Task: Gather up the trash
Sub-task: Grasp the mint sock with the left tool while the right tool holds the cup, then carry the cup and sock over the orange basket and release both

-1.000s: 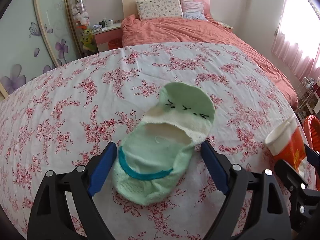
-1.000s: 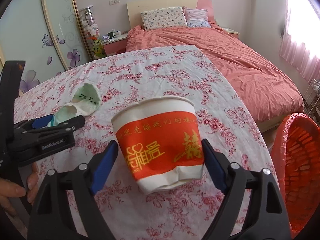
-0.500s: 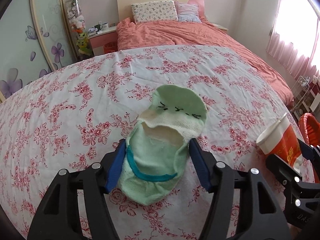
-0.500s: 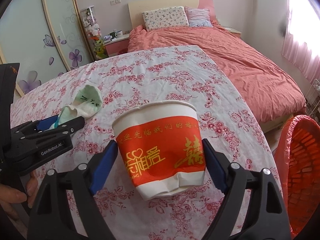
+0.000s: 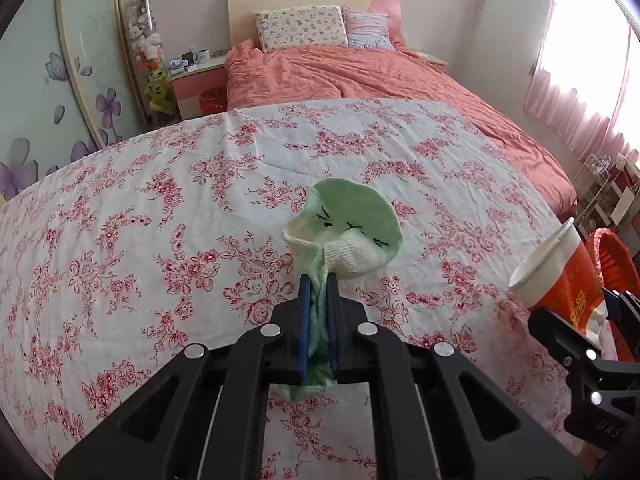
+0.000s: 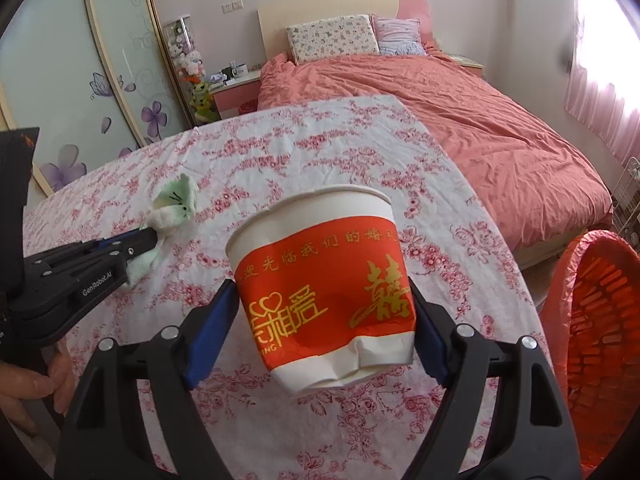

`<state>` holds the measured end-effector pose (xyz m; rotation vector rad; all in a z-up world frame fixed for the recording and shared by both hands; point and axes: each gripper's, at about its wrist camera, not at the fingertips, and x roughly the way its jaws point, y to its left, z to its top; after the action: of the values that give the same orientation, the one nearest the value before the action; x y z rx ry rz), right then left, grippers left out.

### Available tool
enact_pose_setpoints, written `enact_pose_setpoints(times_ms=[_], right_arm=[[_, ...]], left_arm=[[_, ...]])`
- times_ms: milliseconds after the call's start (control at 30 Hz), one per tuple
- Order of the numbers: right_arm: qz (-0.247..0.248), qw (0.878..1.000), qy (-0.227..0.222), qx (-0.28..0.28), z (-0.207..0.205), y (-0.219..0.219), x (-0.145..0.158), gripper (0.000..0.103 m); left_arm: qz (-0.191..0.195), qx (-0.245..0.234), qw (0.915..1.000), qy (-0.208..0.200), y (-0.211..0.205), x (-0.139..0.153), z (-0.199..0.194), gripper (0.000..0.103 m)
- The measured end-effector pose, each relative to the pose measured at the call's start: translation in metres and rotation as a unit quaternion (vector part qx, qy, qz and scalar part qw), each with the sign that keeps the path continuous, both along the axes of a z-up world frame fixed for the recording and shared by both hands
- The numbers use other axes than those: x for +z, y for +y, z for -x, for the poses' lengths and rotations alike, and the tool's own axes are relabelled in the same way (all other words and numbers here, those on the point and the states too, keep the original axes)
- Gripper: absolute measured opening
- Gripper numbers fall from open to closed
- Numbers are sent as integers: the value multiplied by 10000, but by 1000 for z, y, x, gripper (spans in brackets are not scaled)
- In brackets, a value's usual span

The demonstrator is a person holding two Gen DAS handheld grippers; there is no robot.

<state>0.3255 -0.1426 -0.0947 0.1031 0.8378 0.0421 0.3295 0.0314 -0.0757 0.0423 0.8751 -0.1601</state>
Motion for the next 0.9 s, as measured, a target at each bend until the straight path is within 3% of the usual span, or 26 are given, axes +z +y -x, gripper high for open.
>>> enact_pose_setpoints(times_ms=[467,900], right_arm=[[-22,9979,-641,7,39,-5,62,78],[-2,9920,-1138,-550,101,-55,116,78]], left_arm=[[-4,22,9983,-591,-7,64,30,7],[16,8,9947,-1029,-30,111,77,7]])
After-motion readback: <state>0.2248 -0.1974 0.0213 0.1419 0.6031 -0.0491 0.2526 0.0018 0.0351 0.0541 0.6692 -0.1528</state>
